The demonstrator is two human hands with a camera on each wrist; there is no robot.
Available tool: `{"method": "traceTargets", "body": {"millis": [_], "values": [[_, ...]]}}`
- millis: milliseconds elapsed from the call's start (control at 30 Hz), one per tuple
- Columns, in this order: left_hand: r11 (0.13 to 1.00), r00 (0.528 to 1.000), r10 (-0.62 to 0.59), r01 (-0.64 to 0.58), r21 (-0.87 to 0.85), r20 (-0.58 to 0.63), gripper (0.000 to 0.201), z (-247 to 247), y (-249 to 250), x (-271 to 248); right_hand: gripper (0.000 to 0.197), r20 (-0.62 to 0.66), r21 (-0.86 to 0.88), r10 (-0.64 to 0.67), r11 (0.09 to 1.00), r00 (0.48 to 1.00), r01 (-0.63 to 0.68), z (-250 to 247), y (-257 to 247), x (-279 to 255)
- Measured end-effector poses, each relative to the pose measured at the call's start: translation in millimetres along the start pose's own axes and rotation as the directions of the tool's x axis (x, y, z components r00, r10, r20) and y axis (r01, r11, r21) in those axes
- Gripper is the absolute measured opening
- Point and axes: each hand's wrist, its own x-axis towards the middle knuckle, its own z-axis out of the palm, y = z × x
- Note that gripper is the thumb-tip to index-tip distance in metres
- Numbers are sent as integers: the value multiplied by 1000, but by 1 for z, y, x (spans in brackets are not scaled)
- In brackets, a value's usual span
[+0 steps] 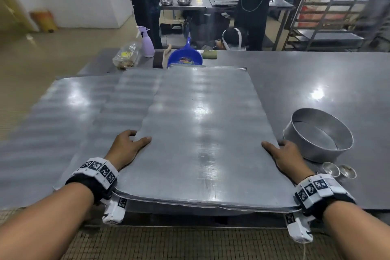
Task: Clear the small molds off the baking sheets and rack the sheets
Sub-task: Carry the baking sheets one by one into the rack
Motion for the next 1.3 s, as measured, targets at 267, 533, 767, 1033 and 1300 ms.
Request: {"method": "traceTargets", "body": {"millis": [267,533,767,1033,1300], "values": [[998,978,58,-50,41,-199,49,-87,13,14,56,87,36,-148,989,985,146,66,-89,37],[999,868,-41,35,-22,-496,56,-166,4,-52,41,397,153,-317,948,861,279,145,-180,53],[988,666,-145,58,-142,-732,15,-179,-3,-169,59,629,248,-438,896,642,369,203,-244,30],[965,325,-236,189,-182,-916,27,-163,-8,-317,98,820,337,-484,839,306,427,278,-266,-30],[928,90,-302,254,-271,-949,22,-142,-11,-444,45,886,413,-462,814,25,408,334,-273,-137]]}}
